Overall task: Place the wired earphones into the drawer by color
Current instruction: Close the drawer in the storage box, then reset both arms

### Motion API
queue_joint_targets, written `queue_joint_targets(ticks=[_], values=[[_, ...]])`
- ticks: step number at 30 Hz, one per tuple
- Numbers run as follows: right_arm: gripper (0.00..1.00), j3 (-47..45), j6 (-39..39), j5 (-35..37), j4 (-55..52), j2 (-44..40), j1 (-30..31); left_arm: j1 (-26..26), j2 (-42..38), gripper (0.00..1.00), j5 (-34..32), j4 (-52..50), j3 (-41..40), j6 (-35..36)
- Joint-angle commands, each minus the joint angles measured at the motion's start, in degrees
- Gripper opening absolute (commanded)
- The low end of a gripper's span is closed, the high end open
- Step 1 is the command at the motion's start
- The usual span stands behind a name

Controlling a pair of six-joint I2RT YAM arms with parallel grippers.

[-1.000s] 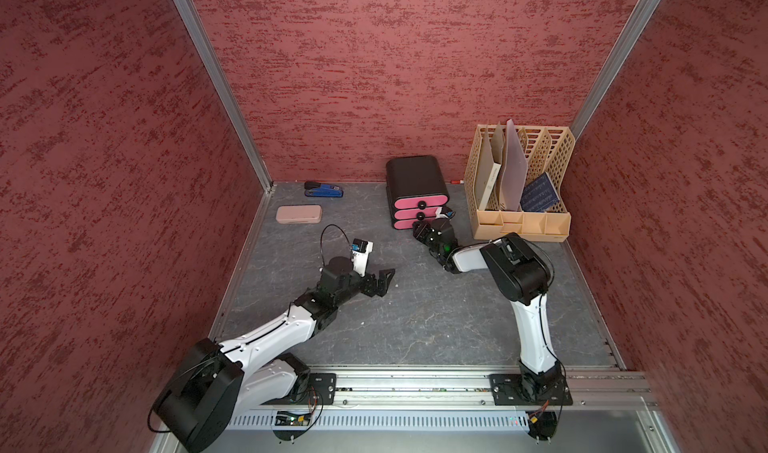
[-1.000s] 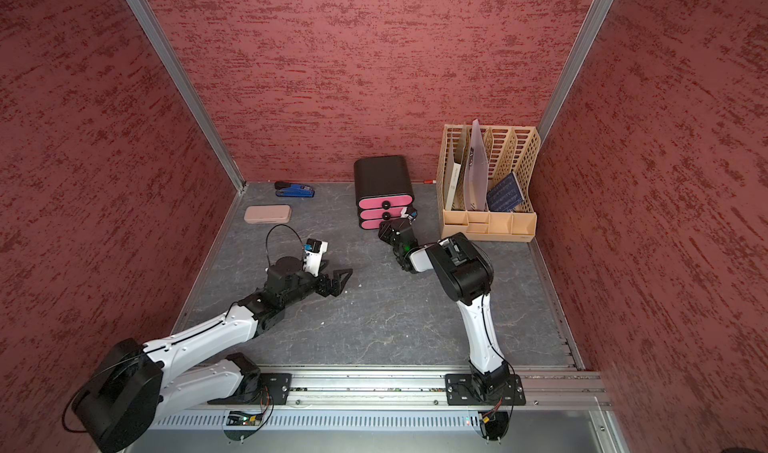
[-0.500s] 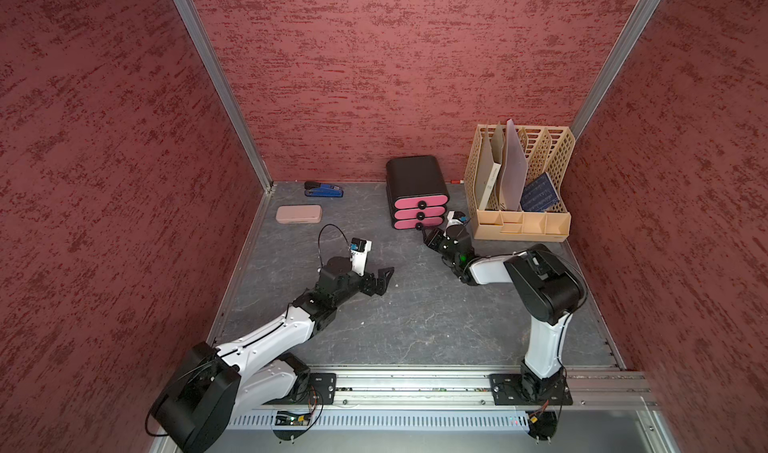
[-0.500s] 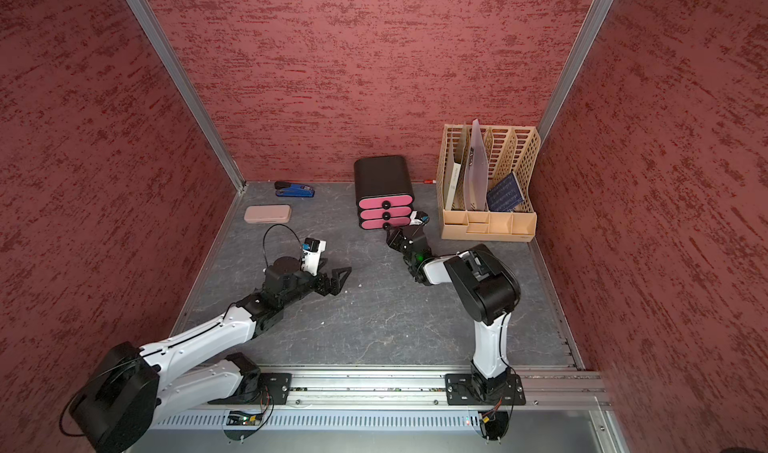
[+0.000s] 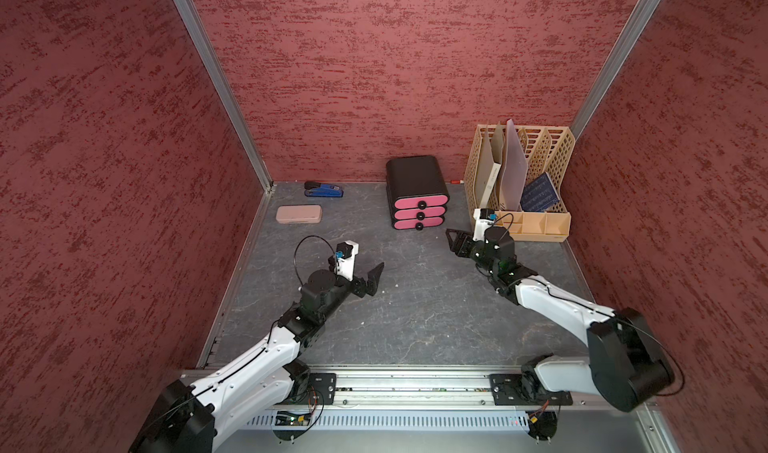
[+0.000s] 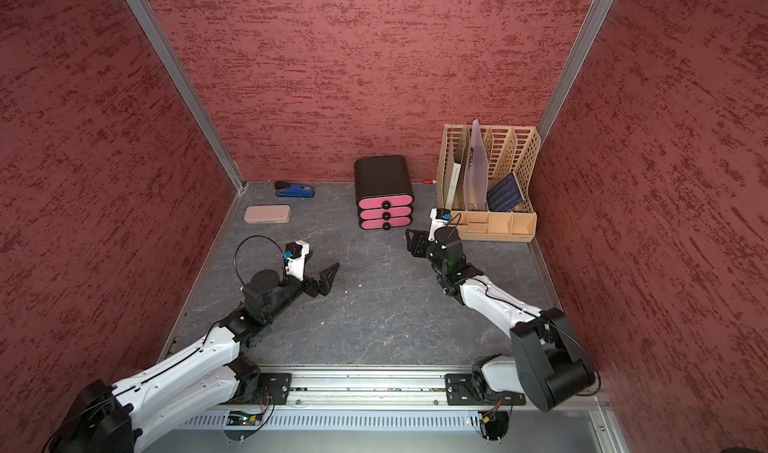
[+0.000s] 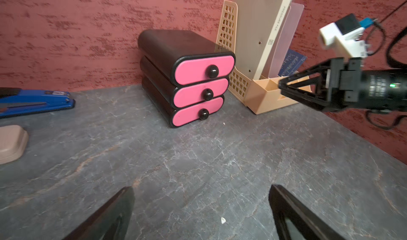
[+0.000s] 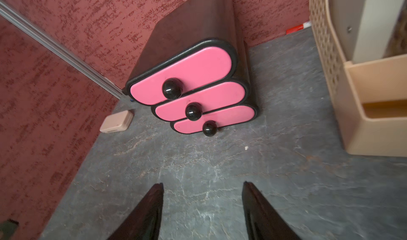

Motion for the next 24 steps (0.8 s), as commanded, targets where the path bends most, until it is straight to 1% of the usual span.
queue_joint_targets(ticks=[1, 4, 6, 7, 8, 12, 15, 19, 21, 24], values=[[0.67, -0.11, -9.08, 7.91, -13.95, -5.53, -0.18, 0.46, -1.21, 1.00, -10.19, 3.83, -1.54, 2.23], [0.76, -1.59, -12.21, 13.73, -17.70, -10.44, -0.20, 1.02, -0.53, 1.00, -12.40, 11.59, -3.77, 7.11], [0.83, -2.30, -13.37, 16.78, -19.55, -12.96, -0.27, 1.75, 0.57, 1.00, -13.27, 13.35, -3.79, 10.13], [0.96, -2.59, -13.70, 17.86, -20.28, -14.15, -0.27, 2.42, 1.16, 1.00, -13.79, 13.31, -3.39, 10.97], [0.98, -2.84, -13.90, 18.56, -20.66, -15.01, -0.27, 3.28, 1.69, 1.00, -13.76, 13.07, -2.92, 11.69], [0.98, -3.63, -13.98, 19.94, -21.47, -17.05, -0.39, 7.49, 2.82, 1.00, -11.86, 12.59, -1.70, 12.27], [0.98, -3.49, -14.04, 20.99, -22.29, -17.50, -0.41, 12.67, 3.43, 1.00, -8.61, 11.59, -0.87, 11.73], [0.98, -4.73, -13.88, 22.17, -20.48, -18.84, -0.44, 21.54, 4.50, 1.00, -2.38, 8.65, -0.26, 9.93], [0.98, -5.59, -14.62, 22.26, -18.75, -19.20, -0.54, 25.98, 5.61, 1.00, 0.94, 10.11, -1.21, 9.27], [0.98, -5.63, -16.68, 22.33, -18.39, -19.20, -0.76, 32.84, 9.54, 1.00, 6.87, 15.95, -2.97, 6.96]])
